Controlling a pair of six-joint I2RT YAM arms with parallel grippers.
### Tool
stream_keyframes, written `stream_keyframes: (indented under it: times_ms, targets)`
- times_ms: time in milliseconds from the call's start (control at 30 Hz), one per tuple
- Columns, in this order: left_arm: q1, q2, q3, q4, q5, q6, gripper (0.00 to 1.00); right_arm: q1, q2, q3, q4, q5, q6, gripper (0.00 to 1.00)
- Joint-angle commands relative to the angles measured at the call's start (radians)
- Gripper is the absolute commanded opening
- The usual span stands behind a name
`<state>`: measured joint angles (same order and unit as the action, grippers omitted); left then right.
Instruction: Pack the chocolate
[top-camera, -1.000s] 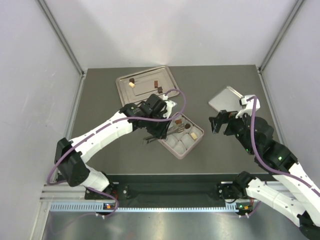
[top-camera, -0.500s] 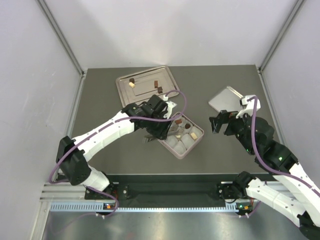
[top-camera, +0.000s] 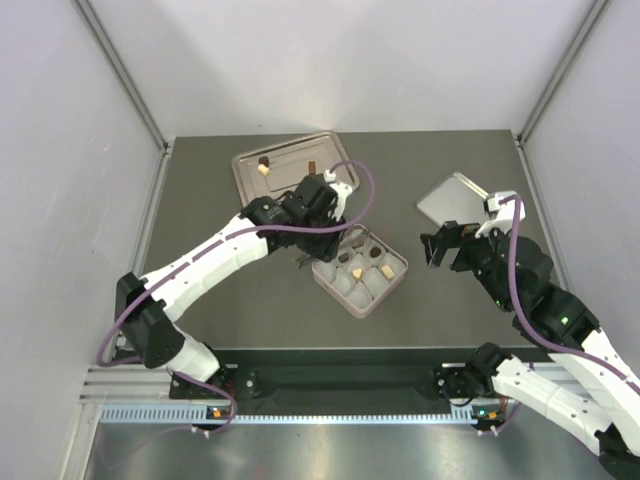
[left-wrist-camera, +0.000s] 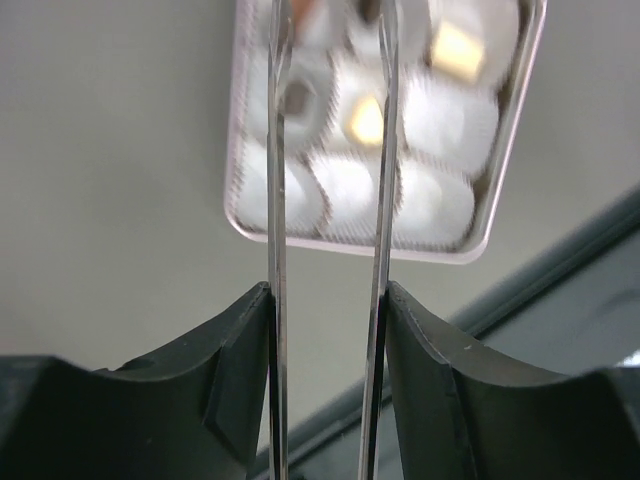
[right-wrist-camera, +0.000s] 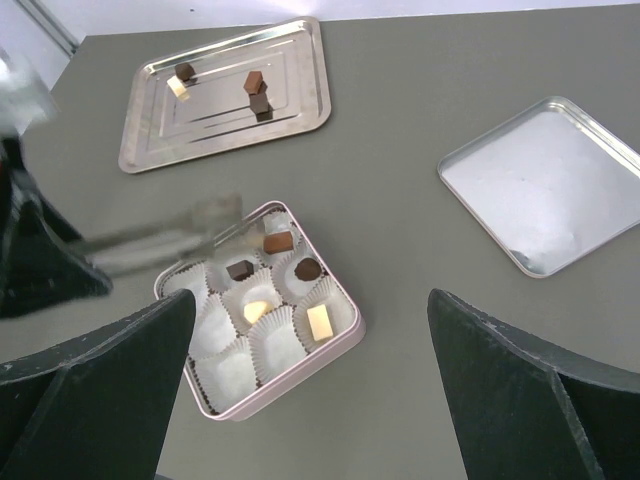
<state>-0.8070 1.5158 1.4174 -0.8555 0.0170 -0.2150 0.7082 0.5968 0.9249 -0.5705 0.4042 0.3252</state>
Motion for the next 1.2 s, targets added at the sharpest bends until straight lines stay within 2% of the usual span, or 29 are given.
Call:
stream_keyframes:
  times_ms: [0,100,233,500,833,1167]
  targets:
    - [0.003,0.003,0.132,0.061,-0.164,-0.009,0.52,-0.01,-0.005,0.038,0.004,0.021,-0.003,1.0]
    - [0.041,0.05,0.205,0.067,-0.21,0.0,0.52,-0.01,-0.005,0.032,0.009,0.012,0.005,1.0]
    - [0.146,0.145,0.296,0.073,-0.177,0.014,0.52,-0.01,-0.008,0.017,0.018,0.005,0.008,1.0]
    - [0.276,0.369,0.419,0.102,-0.161,0.039,0.5,-0.01,-0.002,0.008,0.032,0.008,-0.012,1.0]
    - [0.313,0.515,0.39,0.184,-0.177,0.031,0.5,-0.012,0.027,0.0,0.061,0.016,-0.038,1.0]
    - [0.354,0.581,0.419,0.219,-0.16,0.037,0.5,-0.01,0.049,-0.031,0.087,0.018,-0.044,1.0]
